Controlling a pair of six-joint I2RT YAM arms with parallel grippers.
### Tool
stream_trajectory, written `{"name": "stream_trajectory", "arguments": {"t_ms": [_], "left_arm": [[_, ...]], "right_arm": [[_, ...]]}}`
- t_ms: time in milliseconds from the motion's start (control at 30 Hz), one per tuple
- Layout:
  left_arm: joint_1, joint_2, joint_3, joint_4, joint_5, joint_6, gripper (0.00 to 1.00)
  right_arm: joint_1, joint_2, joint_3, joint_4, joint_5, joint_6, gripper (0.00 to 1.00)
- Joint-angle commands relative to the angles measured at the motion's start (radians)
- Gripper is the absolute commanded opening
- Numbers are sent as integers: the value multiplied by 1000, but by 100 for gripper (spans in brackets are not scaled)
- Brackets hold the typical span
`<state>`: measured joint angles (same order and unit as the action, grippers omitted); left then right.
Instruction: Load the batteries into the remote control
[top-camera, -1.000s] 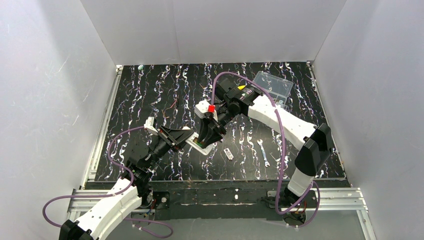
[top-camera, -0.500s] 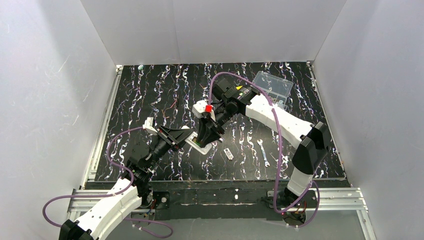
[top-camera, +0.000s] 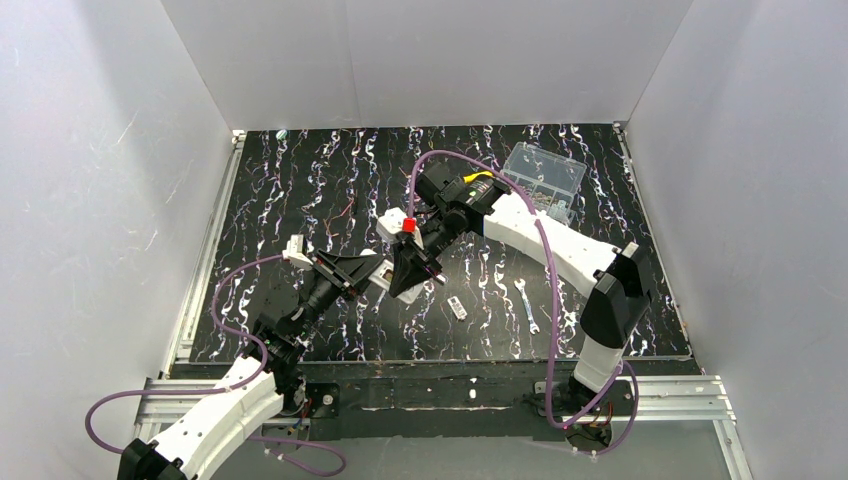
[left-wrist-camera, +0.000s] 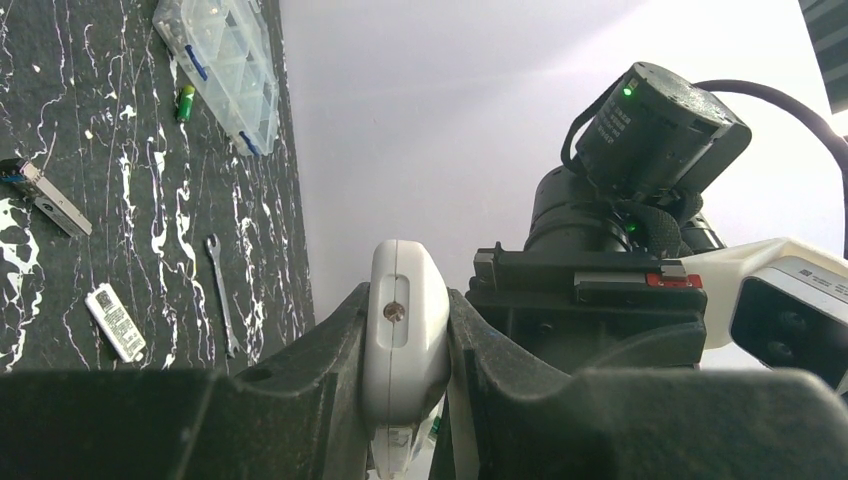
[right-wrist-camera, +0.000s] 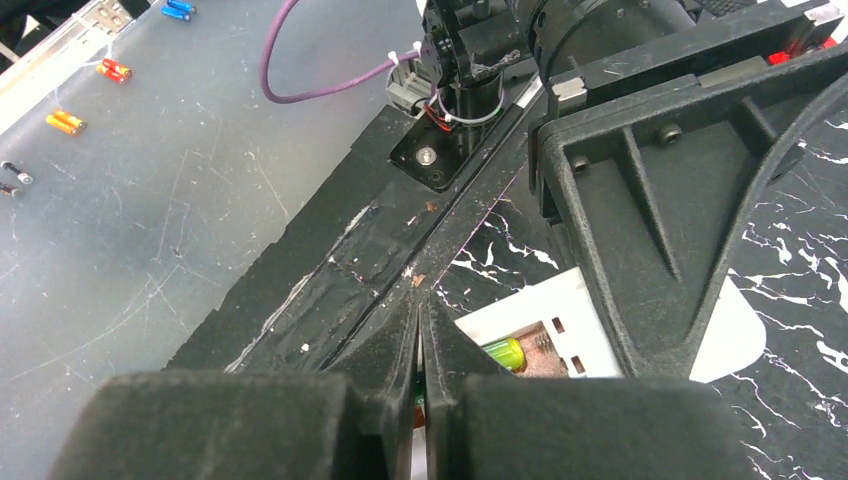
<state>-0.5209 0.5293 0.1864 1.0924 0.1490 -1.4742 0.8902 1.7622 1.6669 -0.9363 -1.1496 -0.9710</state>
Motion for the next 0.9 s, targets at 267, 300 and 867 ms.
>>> {"name": "stream_trajectory", "arguments": {"t_ms": [267,300,867], "left_arm": [[0,-22,42,221,-19,-56,0],[1,-22,40,221,-18,-57,0],[1,-20,28,215,-11,-54,0]], "right_arm": [[0,11,34,-26,58,5,8],[0,12,39,-27,55,5,8],[0,-16,108,-12,-39,40,39]]}}
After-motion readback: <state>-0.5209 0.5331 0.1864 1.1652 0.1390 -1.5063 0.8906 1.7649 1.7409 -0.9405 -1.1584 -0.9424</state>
